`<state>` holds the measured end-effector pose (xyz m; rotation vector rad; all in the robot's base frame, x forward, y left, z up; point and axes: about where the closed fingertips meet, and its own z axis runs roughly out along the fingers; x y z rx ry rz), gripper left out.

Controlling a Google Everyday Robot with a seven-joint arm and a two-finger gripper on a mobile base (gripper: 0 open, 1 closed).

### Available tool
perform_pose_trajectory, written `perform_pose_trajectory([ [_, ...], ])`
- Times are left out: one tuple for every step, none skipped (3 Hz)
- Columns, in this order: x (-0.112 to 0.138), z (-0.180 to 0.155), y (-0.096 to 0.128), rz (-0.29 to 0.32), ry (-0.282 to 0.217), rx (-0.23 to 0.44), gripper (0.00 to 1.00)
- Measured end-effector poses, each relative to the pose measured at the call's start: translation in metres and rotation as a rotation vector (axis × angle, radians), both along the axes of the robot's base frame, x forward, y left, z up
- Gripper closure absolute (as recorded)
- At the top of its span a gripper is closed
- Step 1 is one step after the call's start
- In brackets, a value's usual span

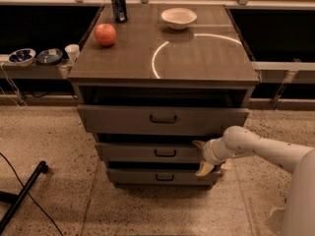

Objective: Open middle drawer

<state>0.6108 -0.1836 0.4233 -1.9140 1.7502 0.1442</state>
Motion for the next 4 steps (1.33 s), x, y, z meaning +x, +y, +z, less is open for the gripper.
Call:
perform_pose_trajectory([
  [-0.003, -0.002, 0.001, 0.005, 0.011, -0.001, 0.25],
  [-0.011, -0.002, 0.004, 0.016, 0.029, 0.011, 0.26],
  [-0.029, 0.002, 0.009, 0.046, 0.064, 0.024, 0.25],
  [-0.043, 0.002, 0.012, 0.063, 0.090, 0.019, 0.25],
])
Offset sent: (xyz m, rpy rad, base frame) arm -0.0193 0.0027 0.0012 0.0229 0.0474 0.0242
